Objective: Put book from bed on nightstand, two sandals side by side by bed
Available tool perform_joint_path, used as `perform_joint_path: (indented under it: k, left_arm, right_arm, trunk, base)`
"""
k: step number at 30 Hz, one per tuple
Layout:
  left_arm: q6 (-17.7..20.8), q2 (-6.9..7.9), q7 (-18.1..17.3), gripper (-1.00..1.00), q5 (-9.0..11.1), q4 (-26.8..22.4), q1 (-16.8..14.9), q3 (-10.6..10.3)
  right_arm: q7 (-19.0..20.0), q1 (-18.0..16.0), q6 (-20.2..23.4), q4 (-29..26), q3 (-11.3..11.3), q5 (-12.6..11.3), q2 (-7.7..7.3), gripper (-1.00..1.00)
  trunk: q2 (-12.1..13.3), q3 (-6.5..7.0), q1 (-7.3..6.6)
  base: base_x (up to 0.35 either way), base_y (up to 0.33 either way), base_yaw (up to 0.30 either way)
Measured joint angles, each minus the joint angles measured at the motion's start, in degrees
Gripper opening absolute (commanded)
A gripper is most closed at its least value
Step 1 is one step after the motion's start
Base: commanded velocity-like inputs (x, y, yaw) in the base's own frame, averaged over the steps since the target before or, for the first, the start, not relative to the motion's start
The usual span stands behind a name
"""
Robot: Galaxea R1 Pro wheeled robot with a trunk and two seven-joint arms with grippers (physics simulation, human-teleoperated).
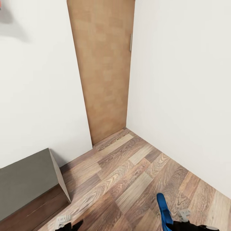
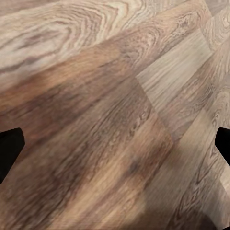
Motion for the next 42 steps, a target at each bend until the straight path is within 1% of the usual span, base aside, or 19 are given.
perform_joint_path:
  k: [3, 8, 40, 42]
  left_arm:
    - [-0.33, 0.01, 1.75, 1.0, -0.01, 0.02, 0.01, 0.04]
    - [-0.43, -0.02, 2.78, 1.0, -0.08, 0.03, 0.01, 0.01]
    - [-0.45, -0.07, 2.94, 1.0, -0.1, 0.03, -0.06, -0.15]
    - [-0.45, -0.07, 2.94, 1.0, -0.1, 0.03, -0.06, -0.16]
  right_arm:
    - [-0.08, 0.0, -0.03, 0.05, -0.08, 0.45, 0.14, -1.0]
    - [-0.27, 0.0, 0.01, 0.08, -0.35, 0.57, 0.18, -1.0]
    - [-0.22, 0.0, 0.05, 0.06, -0.55, 0.43, 0.18, -1.0]
    - [-0.22, 0.0, 0.05, 0.06, -0.55, 0.43, 0.18, -1.0]
  trunk:
    - [0.04, 0.67, -0.08]
    - [0.11, 1.77, -0.21]
    - [0.54, 8.87, -1.03]
    - [1.33, 9.23, -1.46]
  base:
    - [0.0, 0.0, 0.0]
    - [0.0, 0.0, 0.0]
    - [0.0, 0.0, 0.0]
    - [0.0, 0.0, 0.0]
